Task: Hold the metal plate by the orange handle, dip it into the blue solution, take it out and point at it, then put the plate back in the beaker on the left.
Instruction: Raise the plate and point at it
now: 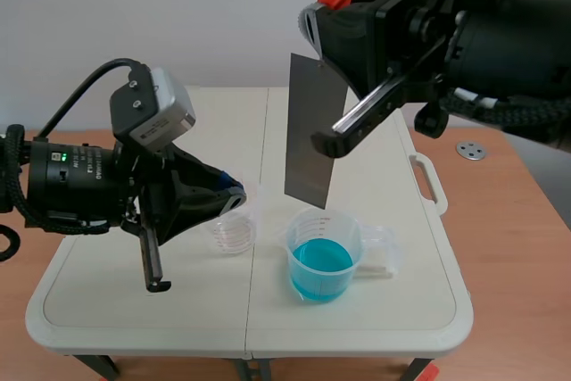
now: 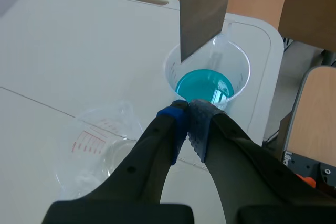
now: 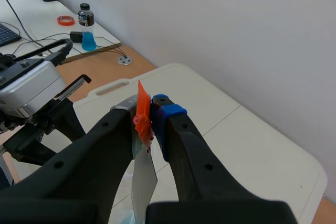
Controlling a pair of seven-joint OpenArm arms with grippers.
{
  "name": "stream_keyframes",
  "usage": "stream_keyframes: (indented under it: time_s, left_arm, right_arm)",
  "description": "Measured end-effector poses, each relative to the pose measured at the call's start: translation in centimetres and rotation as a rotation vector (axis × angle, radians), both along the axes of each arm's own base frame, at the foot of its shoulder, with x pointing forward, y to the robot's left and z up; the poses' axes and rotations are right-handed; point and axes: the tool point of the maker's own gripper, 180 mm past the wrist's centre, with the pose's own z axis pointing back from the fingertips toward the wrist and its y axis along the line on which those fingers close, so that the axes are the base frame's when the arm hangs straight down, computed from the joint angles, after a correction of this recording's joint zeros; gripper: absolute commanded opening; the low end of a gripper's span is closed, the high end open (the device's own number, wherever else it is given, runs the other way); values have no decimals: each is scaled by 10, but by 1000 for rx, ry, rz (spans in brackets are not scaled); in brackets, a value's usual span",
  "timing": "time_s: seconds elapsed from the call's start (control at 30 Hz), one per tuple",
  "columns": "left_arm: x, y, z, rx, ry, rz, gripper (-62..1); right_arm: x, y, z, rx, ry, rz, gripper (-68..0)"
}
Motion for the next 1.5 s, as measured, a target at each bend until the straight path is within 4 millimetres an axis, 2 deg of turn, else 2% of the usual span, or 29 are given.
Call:
stream_keyframes:
  time_s: [0.27,0.73,1.5]
  left_arm:
    - [9,-5,7,-17,-26,25,-590]
    - [11,2,-6,17,-9,40,-591]
    - [11,3,-6,17,-8,41,-590]
  right_arm:
    - [0,0,0,0,0,0,-660]
    - [0,0,0,0,0,0,-660]
    - [0,0,0,0,0,0,-660]
